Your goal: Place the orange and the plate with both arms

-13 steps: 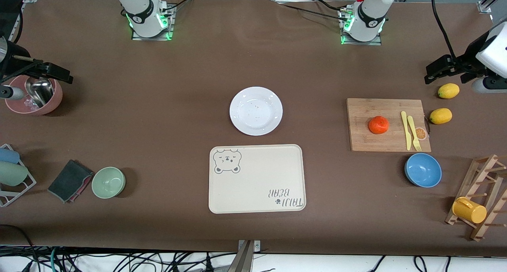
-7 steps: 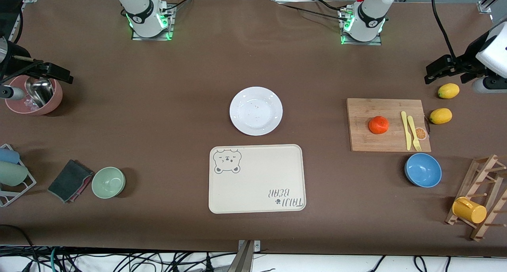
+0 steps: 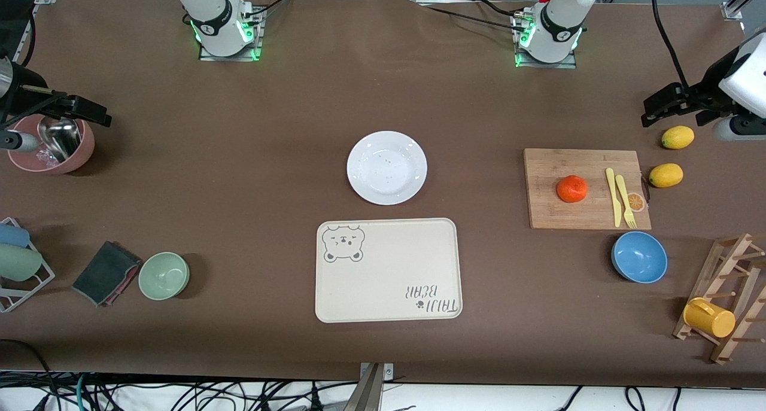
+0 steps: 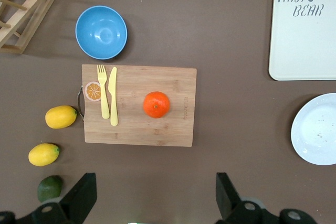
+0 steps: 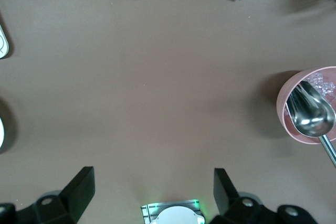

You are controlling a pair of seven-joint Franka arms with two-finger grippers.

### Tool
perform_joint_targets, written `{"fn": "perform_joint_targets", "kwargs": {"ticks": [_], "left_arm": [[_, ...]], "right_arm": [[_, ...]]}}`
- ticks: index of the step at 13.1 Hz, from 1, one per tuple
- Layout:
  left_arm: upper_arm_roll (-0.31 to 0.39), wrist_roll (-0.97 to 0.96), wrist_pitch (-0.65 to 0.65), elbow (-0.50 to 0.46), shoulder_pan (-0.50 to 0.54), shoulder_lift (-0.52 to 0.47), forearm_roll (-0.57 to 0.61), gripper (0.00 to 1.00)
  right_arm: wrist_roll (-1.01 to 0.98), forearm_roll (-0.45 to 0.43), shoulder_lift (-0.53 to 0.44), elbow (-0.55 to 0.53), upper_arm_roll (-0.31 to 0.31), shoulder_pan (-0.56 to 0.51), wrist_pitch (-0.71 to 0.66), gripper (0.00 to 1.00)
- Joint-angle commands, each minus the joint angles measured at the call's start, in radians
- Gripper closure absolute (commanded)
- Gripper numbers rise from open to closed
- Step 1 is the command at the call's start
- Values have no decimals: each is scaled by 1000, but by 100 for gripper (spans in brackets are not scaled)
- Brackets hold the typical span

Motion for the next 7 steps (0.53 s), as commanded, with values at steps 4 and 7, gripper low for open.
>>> {"fn": "perform_joint_targets", "kwargs": {"ticks": [4, 7], "left_arm": [[-3, -5, -1, 1, 7, -3, -16, 0], [-3, -5, -1, 1, 9, -3, -16, 0]], "right_arm": [[2, 14, 0, 10, 3, -3, -15, 0], [1, 14, -1, 7, 3, -3, -16, 0]]}}
